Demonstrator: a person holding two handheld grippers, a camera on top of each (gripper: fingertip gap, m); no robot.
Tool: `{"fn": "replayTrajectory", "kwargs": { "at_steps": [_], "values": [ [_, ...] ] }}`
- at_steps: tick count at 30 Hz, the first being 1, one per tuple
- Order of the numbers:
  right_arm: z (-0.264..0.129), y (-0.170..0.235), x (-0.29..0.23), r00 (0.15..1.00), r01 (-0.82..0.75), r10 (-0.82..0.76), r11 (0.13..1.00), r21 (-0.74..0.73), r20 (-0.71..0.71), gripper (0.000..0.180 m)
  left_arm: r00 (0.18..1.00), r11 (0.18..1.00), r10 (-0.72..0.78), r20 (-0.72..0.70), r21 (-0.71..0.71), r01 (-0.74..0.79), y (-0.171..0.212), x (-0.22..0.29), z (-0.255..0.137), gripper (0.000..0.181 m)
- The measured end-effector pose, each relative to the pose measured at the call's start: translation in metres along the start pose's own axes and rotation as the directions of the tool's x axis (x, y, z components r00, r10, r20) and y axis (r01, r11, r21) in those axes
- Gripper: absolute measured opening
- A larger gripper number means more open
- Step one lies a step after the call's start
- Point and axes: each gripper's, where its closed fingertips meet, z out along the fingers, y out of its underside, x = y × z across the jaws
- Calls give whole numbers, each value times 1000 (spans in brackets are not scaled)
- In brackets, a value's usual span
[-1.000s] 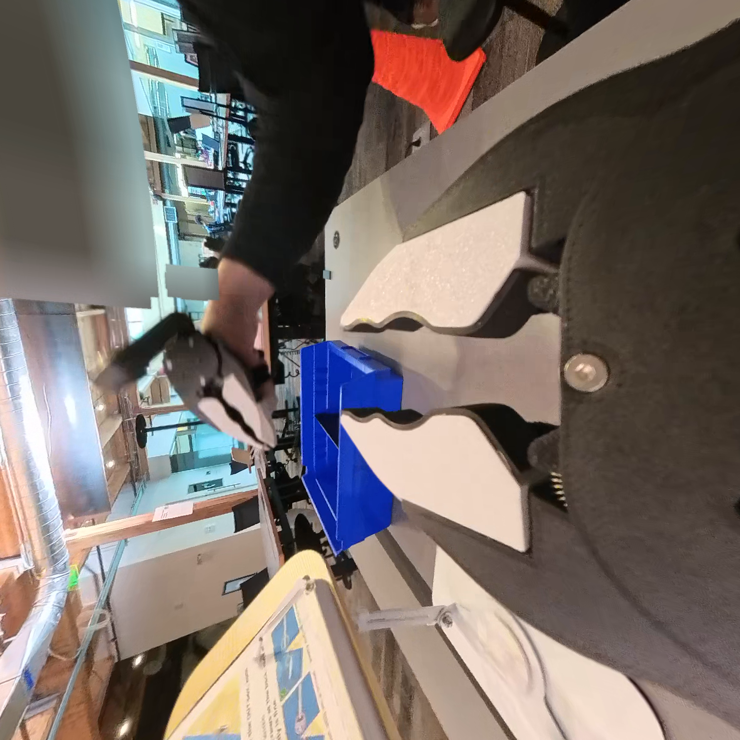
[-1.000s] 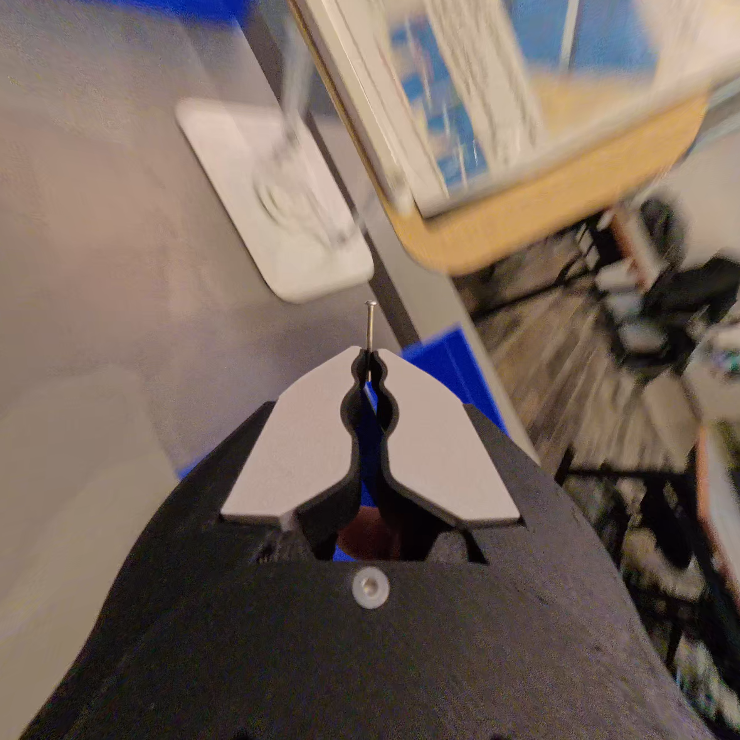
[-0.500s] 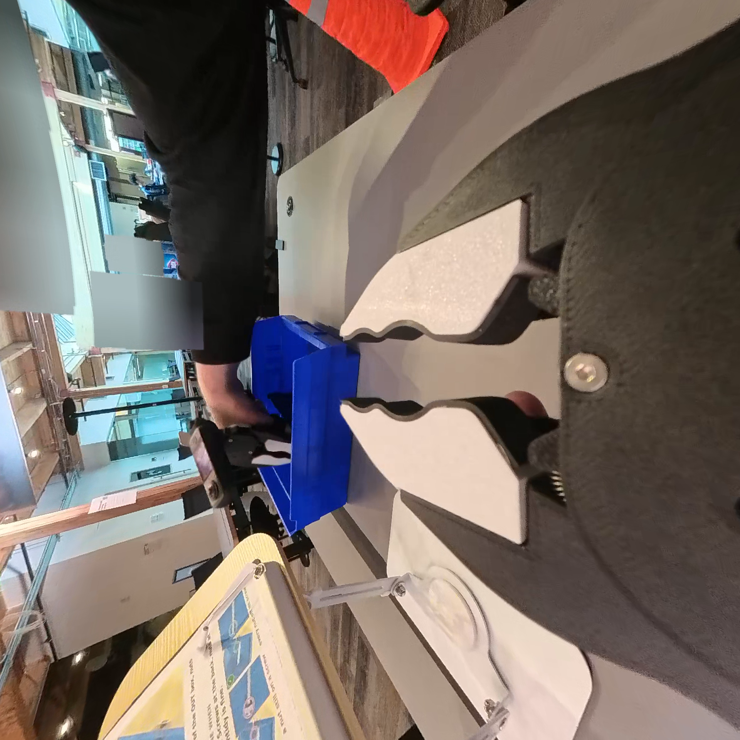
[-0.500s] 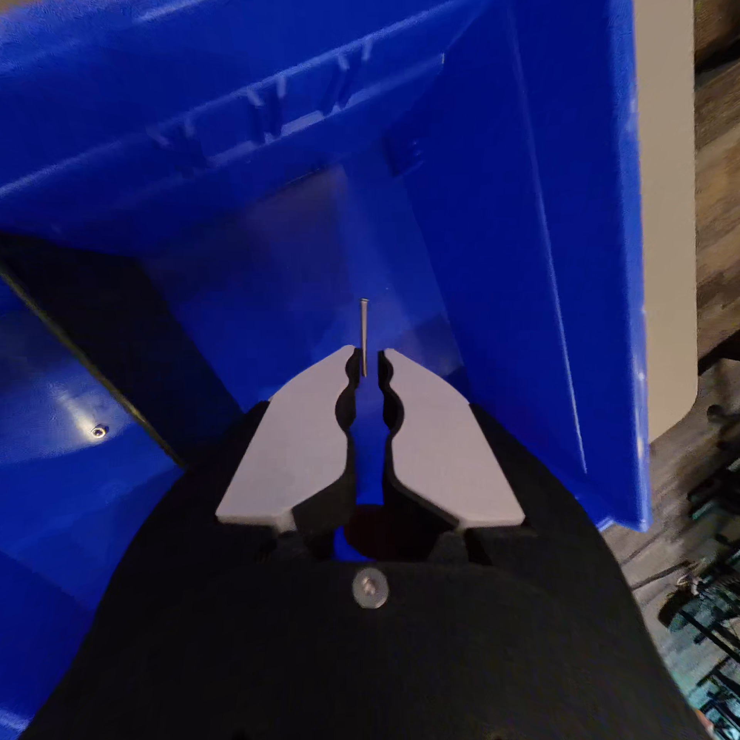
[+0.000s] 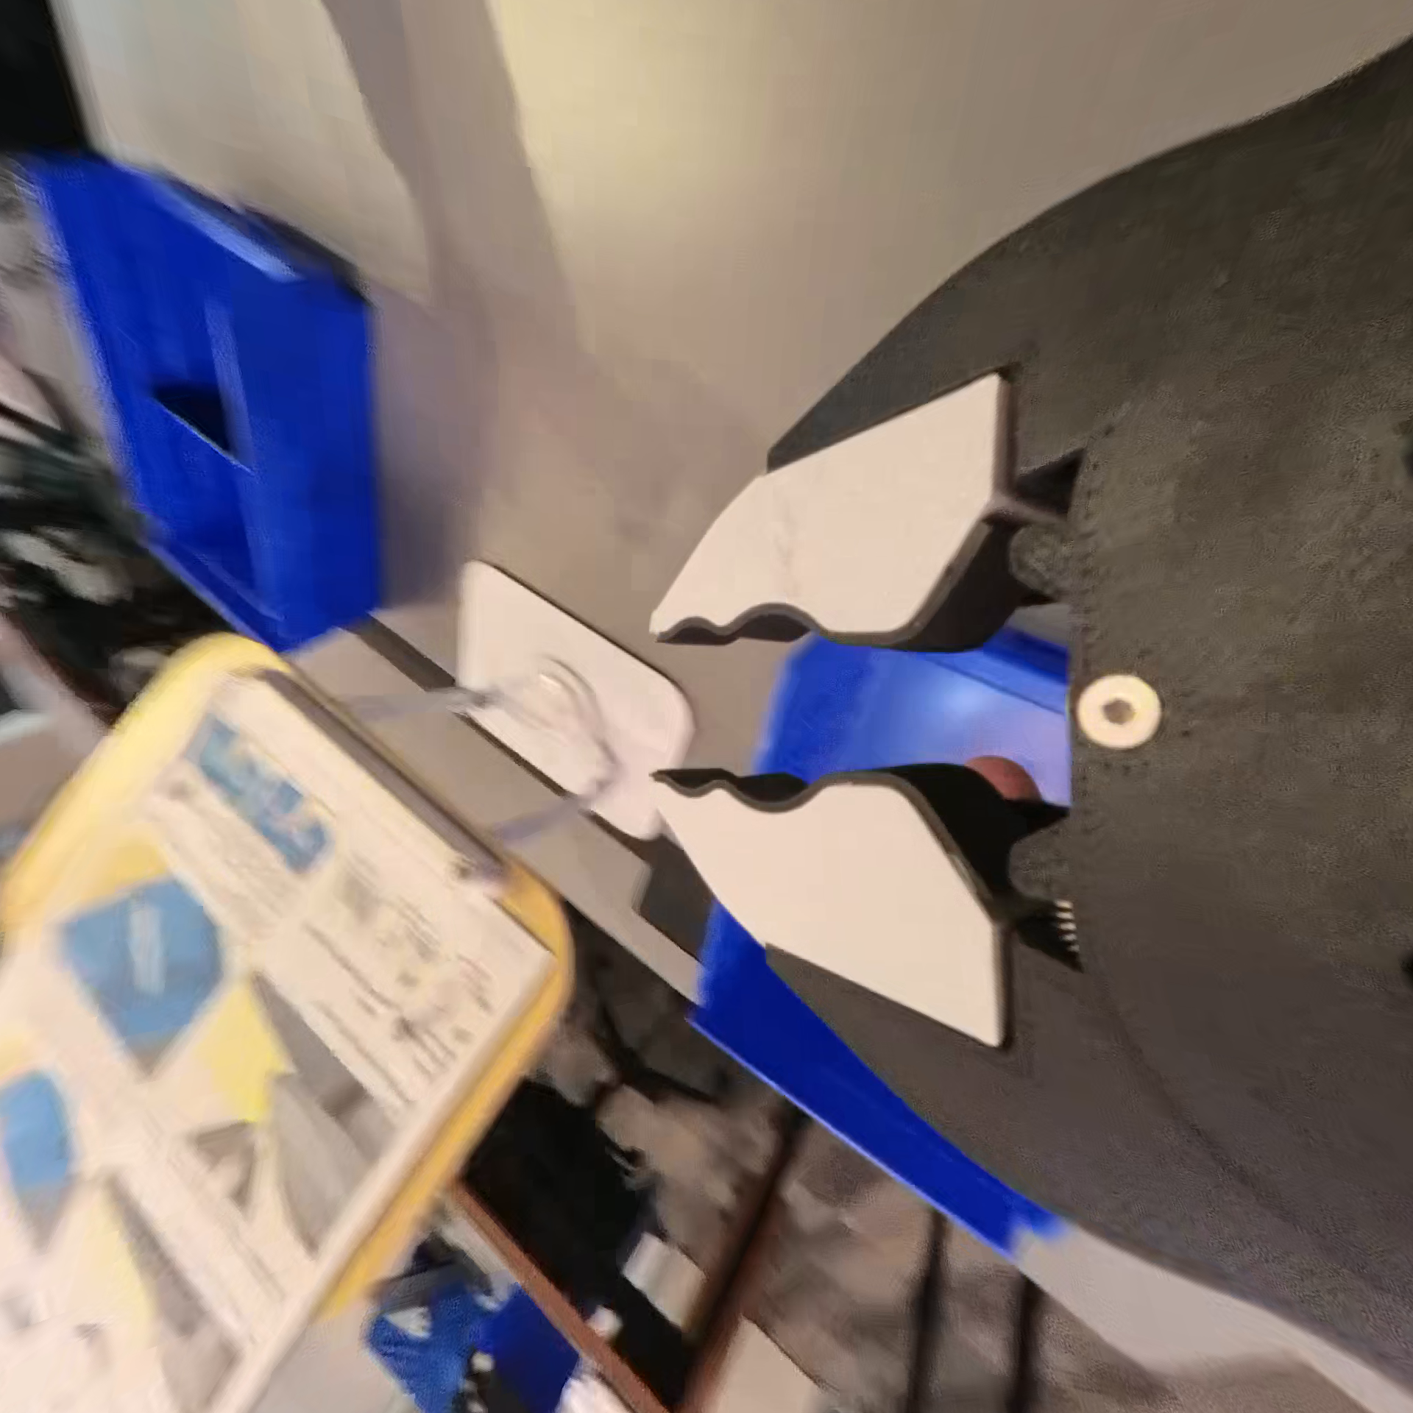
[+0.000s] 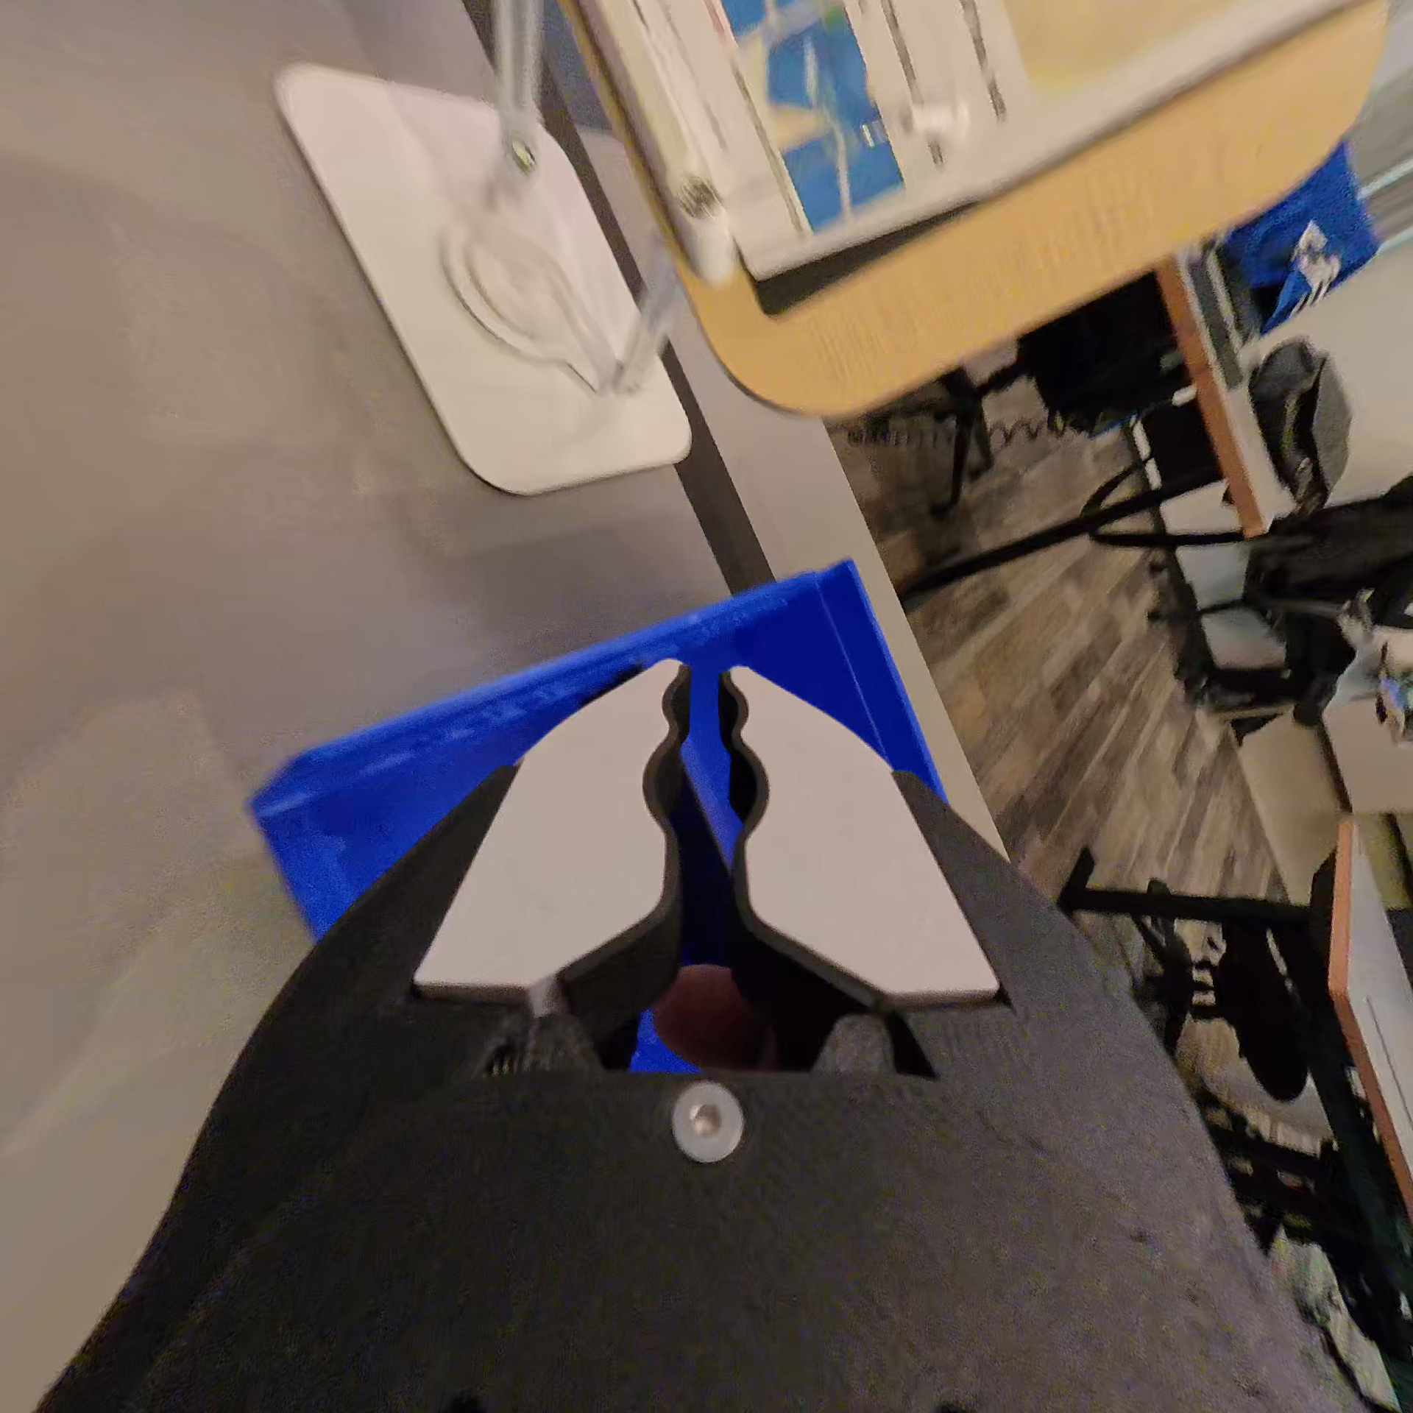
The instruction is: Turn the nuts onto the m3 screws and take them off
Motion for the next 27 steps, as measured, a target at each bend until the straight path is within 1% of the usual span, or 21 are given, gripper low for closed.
{"fn": "replayTrajectory", "kwargs": {
  "at_steps": [2, 3, 4, 5, 7, 8, 9, 10, 11, 13, 14, 15, 16, 17, 18, 19, 20, 21, 23, 26, 27],
  "values": [
    [-15, -16, -27, 1000, 9, -10, 998, 62, 7, 6, 999, 984, 22, 48, -176, -14, 26, -34, -7, 30],
    [-19, -24, -41, 1000, 10, -12, 996, 88, 21, 6, 997, 963, 12, 82, -271, 11, 42, -53, -7, 29],
    [-21, -30, -55, 999, 13, -16, 994, 110, 30, 6, 996, 928, -24, 81, -368, 52, 61, -64, -5, 28],
    [-21, -37, -67, 999, 16, -20, 991, 129, 37, 6, 994, 889, -65, 85, -448, 96, 80, -74, 0, 29],
    [-18, -48, -93, 997, 14, -27, 985, 169, 74, 5, 986, 811, -98, 133, -564, 157, 112, -92, 12, 25],
    [-16, -52, -103, 996, 14, -30, 984, 180, 87, 6, 982, 752, -151, 117, -630, 191, 131, -91, 18, 26],
    [-14, -56, -112, 995, 12, -31, 981, 195, 95, 6, 969, 697, -215, 118, -677, 237, 147, -90, 24, 28],
    [-12, -61, -122, 993, 3, -29, 976, 219, 115, 6, 958, 645, -243, 151, -712, 276, 163, -95, 30, 29],
    [-11, -67, -132, 990, -8, -27, 970, 245, 140, 5, 953, 595, -236, 189, -747, 296, 179, -102, 34, 28],
    [-6, -74, -145, 986, -22, -24, 960, 278, 162, 6, 918, 508, -309, 249, -773, 380, 201, -107, 46, 23],
    [-4, -78, -151, 984, -28, -25, 956, 294, 174, 6, 908, 467, -316, 274, -789, 400, 211, -111, 49, 22],
    [-3, -81, -155, 983, -37, -23, 949, 313, 184, 6, 905, 421, -282, 318, -807, 415, 223, -121, 48, 18],
    [-3, -85, -159, 981, -47, -20, 942, 333, 195, 5, 891, 379, -280, 357, -812, 444, 232, -127, 48, 16],
    [-2, -88, -164, 978, -49, -26, 937, 346, 209, 5, 879, 335, -284, 383, -820, 465, 240, -130, 47, 17],
    [-1, -90, -170, 974, -44, -37, 935, 352, 221, 5, 884, 289, -238, 401, -840, 459, 248, -135, 43, 22],
    [1, -90, -174, 972, -36, -49, 935, 354, 228, 6, 877, 258, -237, 417, -844, 471, 253, -137, 42, 26],
    [2, -90, -178, 970, -28, -59, 935, 354, 234, 6, 862, 221, -269, 430, -843, 490, 254, -133, 43, 33],
    [2, -89, -181, 968, -24, -67, 934, 356, 242, 6, 865, 181, -261, 429, -858, 480, 255, -131, 41, 36],
    [1, -90, -186, 963, -28, -74, 929, 369, 259, 6, 879, 133, -204, 431, -877, 462, 257, -135, 38, 36],
    [-1, -89, -192, 960, -7, -98, 928, 373, 262, 6, 843, 67, -236, 484, -857, 511, 265, -136, 35, 34],
    [-2, -90, -193, 959, -7, -100, 926, 379, 263, 6, 827, 52, -274, 492, -851, 523, 267, -131, 36, 35]
  ]
}}
